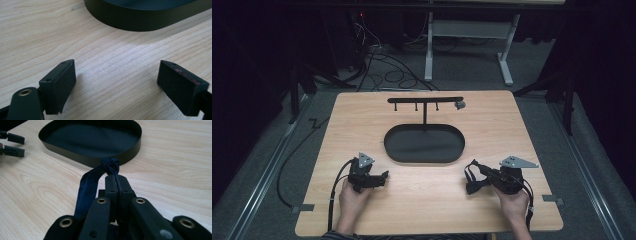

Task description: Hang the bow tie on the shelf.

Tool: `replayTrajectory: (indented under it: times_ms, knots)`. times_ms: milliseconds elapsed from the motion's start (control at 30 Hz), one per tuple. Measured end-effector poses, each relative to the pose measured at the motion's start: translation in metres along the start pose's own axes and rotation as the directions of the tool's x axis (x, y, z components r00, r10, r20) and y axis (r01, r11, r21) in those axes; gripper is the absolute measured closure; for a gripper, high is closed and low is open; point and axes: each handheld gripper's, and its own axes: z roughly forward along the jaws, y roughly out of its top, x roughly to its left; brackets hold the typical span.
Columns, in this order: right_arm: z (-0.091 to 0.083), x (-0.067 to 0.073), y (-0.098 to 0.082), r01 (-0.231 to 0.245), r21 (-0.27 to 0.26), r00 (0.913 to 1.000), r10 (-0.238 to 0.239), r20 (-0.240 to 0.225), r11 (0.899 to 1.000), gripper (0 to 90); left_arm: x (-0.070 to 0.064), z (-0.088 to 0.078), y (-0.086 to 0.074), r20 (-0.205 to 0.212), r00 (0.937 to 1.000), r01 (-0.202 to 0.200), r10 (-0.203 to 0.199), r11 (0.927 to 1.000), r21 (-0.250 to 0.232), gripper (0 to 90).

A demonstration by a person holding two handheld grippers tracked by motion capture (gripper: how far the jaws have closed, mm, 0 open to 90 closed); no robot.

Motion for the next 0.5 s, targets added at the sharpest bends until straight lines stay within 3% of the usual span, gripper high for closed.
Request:
replayTrajectory:
  times_ms: [500]
  knots:
    - [-0.007, 0.004, 0.014, 0.013, -0.033, 0.9998, -0.013, -0.012, 0.999, 90.0, 0.000, 0.000, 0.000, 0.000, 1.0000, 0.000, 0.000, 1.0000, 0.000, 15.8]
